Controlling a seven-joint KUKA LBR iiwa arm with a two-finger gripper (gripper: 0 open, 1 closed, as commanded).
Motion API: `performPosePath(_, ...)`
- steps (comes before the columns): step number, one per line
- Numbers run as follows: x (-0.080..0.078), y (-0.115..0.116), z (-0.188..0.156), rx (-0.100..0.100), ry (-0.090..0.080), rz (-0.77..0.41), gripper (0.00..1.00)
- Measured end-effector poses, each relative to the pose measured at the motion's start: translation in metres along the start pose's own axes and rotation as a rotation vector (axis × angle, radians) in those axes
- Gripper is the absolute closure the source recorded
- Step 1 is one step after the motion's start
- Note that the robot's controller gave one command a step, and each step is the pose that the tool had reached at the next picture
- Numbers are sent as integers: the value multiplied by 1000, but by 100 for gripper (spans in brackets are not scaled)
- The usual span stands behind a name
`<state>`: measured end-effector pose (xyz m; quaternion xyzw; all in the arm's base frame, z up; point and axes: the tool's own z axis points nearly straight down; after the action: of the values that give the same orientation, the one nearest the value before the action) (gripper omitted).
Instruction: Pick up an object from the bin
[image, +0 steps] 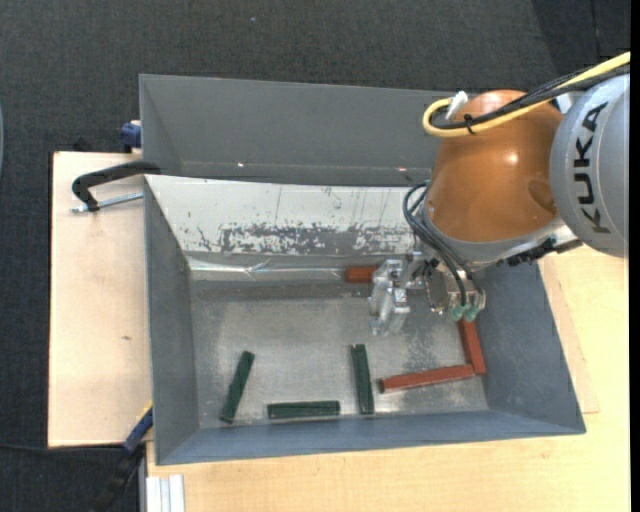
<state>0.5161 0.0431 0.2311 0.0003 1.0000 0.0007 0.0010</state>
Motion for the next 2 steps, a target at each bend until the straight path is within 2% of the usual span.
performPosePath(1,0,0,0,0,0,0,0)
performPosePath(2,0,0,0,0,0,0,0)
